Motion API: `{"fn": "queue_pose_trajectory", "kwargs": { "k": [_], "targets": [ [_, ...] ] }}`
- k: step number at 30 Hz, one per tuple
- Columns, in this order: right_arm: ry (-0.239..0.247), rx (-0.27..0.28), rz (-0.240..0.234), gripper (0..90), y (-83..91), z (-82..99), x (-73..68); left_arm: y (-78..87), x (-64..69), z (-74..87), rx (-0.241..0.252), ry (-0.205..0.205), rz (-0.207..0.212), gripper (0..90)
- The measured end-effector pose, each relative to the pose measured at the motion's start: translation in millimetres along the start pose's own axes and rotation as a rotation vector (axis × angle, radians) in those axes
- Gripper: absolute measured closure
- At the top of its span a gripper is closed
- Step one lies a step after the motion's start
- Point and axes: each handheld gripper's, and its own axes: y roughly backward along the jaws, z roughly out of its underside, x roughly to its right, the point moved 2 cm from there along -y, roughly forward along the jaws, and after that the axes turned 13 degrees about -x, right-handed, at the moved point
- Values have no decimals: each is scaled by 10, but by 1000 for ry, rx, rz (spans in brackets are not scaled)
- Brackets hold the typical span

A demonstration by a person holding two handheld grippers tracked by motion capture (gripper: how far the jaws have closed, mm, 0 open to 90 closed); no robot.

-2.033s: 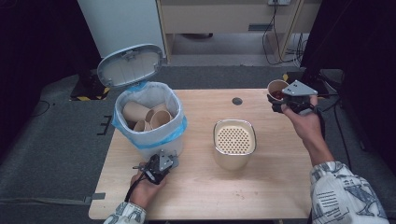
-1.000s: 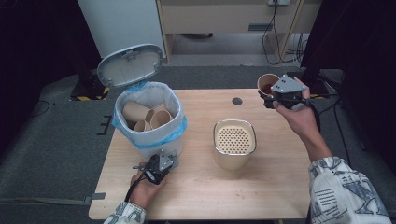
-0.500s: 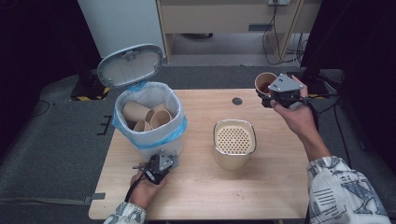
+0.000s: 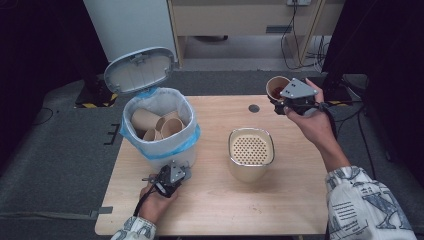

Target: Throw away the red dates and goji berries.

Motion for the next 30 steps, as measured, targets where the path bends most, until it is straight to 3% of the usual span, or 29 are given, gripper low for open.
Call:
{"fn": "queue_pose_trajectory", "kwargs": {
  "k": [19, 30],
  "targets": [
    [27, 5, -5, 294, 12, -93, -74, 0, 0, 0, 0, 0, 0, 899],
    [85, 16, 23, 294, 27, -158, -117, 1, 0, 0, -2, 0, -1, 899]
  ]
}}
